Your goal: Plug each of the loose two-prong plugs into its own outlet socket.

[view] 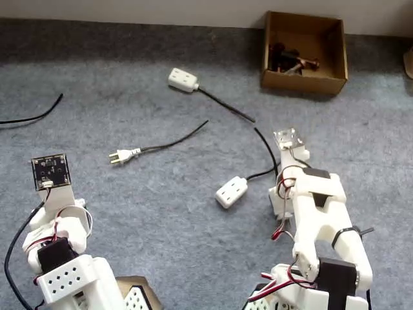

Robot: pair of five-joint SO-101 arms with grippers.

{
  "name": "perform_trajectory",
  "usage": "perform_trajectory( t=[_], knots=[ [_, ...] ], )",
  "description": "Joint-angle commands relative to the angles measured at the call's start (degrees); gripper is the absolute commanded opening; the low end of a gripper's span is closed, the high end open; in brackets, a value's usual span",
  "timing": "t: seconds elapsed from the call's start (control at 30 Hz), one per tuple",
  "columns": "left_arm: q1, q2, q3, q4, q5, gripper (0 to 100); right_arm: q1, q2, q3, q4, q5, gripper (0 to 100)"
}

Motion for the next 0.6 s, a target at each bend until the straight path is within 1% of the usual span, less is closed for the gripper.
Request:
perform_trajectory(
  t=[0.0,0.13,0.2,0.33,0.57],
  knots=[
    [0.57,-0.84,-0.57,-0.79,-0.35,1,-0.48,0.75,1.63,-0.04,0.7,1.0],
    [0.66,-0.84,-0.57,-0.79,-0.35,1,-0.48,0.75,1.63,-0.04,0.97,1.0],
    [0.66,-0.84,-0.57,-0.79,-0.35,1,-0.57,0.75,1.63,-0.04,2.9,1.0],
    [0.66,-0.84,-0.57,-0.79,-0.35,1,-2.42,0.75,1.71,1.54,4.04,1.1],
    [0.75,-0.84,-0.57,-0.79,-0.35,1,-3.21,0.75,1.71,1.98,4.31,1.1]
  ],
)
